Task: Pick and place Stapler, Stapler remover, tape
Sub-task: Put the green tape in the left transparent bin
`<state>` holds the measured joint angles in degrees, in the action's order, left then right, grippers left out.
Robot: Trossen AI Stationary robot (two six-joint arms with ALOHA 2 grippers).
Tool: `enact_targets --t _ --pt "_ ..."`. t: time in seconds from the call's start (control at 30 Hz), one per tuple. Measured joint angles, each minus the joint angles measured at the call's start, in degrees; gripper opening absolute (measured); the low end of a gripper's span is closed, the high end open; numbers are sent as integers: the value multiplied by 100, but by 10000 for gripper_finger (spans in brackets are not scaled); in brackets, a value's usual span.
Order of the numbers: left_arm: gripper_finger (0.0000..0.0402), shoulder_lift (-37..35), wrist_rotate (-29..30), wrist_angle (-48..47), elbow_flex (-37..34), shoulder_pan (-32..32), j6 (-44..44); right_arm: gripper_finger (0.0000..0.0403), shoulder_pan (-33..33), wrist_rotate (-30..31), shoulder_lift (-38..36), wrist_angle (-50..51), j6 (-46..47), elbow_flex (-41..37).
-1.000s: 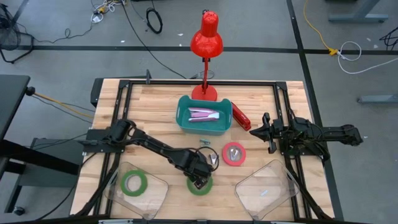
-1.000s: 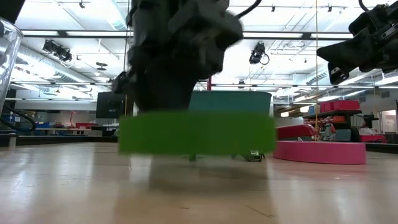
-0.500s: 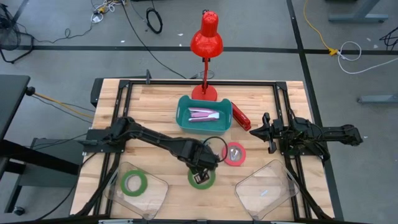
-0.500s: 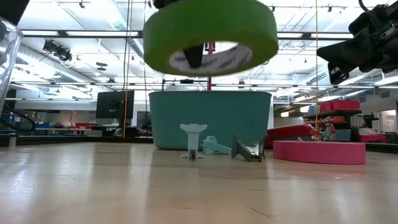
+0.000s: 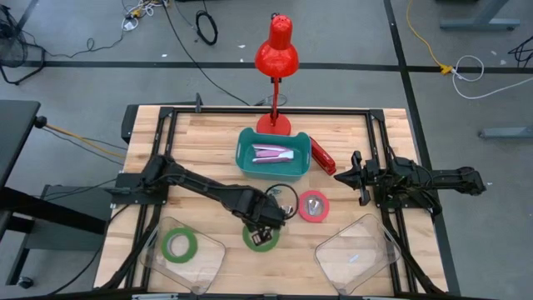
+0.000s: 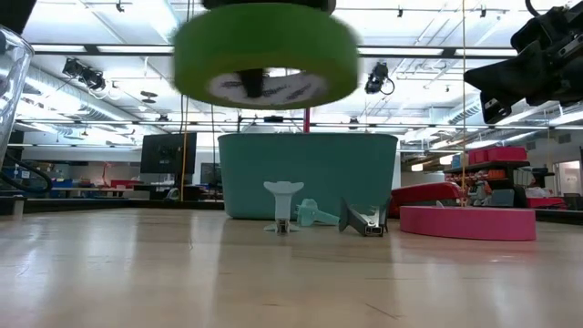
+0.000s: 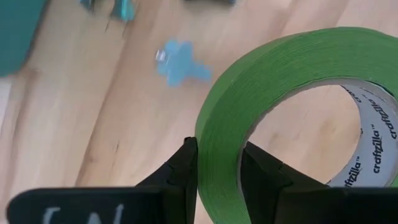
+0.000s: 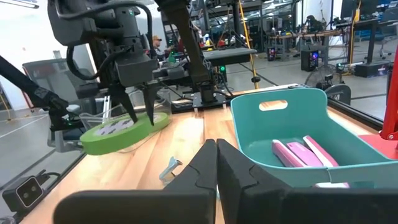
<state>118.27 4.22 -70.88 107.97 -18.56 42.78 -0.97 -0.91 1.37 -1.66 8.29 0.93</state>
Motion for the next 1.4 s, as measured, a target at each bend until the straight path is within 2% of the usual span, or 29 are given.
enact_targets --t 0.43,0.7,0.87,1.0,1.13,1.3,1.4 --pt "98 -1556 -102 132 -1449 -103 74 6 0 -2 0 -21 0 2" --pt "98 -2479 -298 123 -2415 -441 622 6 0 -2 0 -23 0 1" --pt "98 -2773 -319 102 -2792 -774 731 6 0 -2 0 -23 0 2" --pt "98 -2815 -552 91 -2963 -1075 693 6 2 -2 0 -23 0 0" --pt "98 -2814 -638 341 -3206 -1466 106 6 0 -1 0 -23 0 2" --pt "98 -2810 -1272 997 -3551 -1874 -843 6 0 -1 0 -23 0 2" --pt "98 -2807 -1336 1154 -3633 -2113 -1178 6 0 0 0 -23 1 2"
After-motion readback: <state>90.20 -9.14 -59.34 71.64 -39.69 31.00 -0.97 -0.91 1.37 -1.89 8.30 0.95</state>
